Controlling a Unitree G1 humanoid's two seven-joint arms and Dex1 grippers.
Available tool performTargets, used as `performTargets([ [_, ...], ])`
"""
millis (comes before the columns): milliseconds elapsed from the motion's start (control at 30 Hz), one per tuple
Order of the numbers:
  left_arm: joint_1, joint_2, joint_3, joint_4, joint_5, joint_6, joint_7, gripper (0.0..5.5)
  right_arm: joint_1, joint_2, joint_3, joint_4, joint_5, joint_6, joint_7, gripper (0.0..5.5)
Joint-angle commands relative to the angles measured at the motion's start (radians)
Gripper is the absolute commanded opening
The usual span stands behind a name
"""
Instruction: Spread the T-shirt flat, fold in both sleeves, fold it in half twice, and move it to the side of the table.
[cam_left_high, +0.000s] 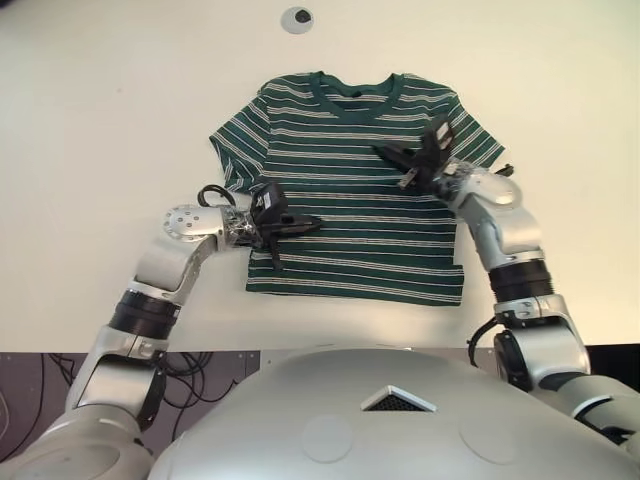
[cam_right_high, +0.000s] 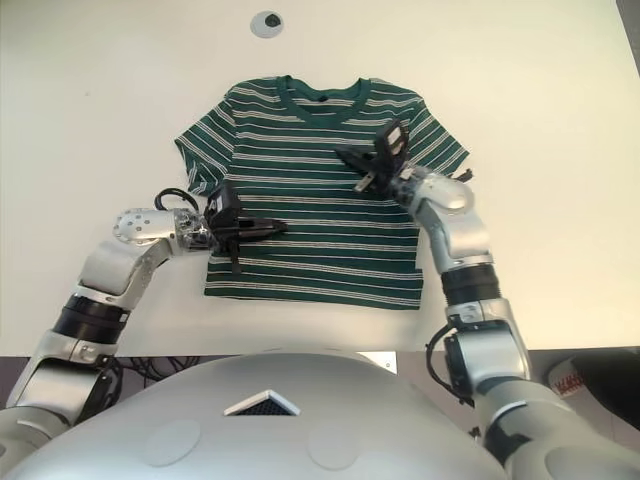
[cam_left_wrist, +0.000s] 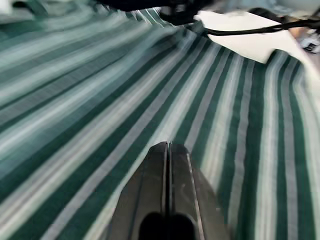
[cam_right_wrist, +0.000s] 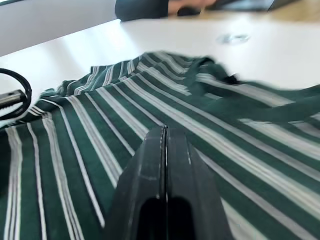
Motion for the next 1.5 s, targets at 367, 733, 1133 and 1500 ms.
performTargets([
  [367, 0.079, 0.150, -0.183, -0.166, 0.105, 0.095, -0.101, 0.02, -0.168, 0.066, 0.081, 0.443, -0.246, -0.026, -0.165, 0.00],
  [733, 0.341, 0.323, -0.095, -0.420, -0.094, 0.027, -0.236, 0.02, -0.143, 0.051, 0.084, 0.447, -0.267, -0.053, -0.172, 0.00],
  [1133, 0.125, 0.054, 0.072, -0.372, -0.232, 0.157, 0.109, 0.02, -0.124, 0.049, 0.088, 0.424, -0.265, -0.059, -0.164, 0.00],
  [1500, -0.120, -0.213, -0.199, -0.001, 0.084, 0.155, 0.268, 0.02, -0.133, 0.060, 0.102, 0.441, -0.281, -0.071, -0.169, 0.00],
])
